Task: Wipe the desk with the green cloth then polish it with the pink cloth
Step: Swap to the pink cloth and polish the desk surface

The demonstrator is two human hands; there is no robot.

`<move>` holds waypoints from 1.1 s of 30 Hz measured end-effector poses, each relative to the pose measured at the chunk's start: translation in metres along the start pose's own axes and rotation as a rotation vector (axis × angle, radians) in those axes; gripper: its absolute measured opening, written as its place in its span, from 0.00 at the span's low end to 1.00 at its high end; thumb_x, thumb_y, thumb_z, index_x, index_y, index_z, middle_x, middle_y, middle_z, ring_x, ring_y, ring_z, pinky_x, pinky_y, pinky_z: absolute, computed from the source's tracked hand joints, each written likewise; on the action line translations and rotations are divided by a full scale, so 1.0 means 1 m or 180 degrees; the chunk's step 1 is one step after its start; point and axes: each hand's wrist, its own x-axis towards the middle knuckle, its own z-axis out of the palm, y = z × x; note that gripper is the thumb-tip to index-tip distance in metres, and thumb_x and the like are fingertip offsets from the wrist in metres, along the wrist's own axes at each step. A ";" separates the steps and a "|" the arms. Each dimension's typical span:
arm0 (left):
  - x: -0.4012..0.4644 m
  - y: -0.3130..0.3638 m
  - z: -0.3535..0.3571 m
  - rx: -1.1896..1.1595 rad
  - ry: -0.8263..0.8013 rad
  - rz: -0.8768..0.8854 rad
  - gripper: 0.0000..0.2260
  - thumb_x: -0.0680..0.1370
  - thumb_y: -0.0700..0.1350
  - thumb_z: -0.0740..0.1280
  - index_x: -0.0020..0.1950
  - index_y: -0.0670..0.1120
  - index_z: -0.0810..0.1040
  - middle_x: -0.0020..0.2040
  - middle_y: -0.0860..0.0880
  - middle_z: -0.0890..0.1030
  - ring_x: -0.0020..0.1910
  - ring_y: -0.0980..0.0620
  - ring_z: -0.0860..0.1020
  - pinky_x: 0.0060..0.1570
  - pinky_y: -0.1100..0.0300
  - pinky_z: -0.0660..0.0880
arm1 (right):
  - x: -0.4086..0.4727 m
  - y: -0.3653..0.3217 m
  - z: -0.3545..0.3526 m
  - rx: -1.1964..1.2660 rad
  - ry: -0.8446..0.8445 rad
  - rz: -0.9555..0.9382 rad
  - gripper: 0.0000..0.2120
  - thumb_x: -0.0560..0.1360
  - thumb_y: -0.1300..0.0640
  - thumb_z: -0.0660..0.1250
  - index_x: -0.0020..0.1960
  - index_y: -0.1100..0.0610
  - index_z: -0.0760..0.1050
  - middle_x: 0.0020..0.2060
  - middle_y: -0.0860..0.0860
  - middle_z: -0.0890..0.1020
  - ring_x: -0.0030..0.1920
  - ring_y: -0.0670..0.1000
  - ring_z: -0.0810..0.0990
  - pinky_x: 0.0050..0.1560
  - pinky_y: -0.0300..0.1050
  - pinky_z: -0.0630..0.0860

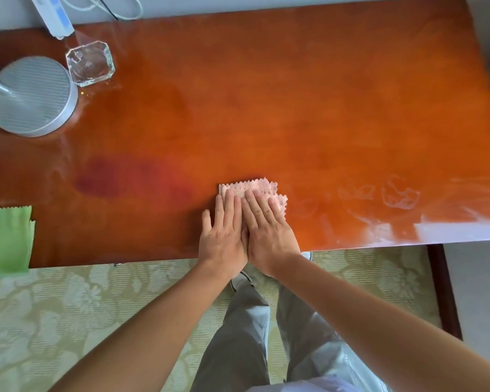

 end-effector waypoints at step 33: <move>0.067 0.158 -0.055 -0.0210 0.0021 -0.0127 0.29 0.84 0.53 0.37 0.79 0.40 0.29 0.81 0.40 0.34 0.82 0.40 0.40 0.78 0.41 0.48 | -0.025 0.182 -0.036 0.0036 0.0117 -0.0243 0.30 0.83 0.49 0.36 0.82 0.60 0.41 0.82 0.55 0.43 0.81 0.54 0.37 0.81 0.54 0.39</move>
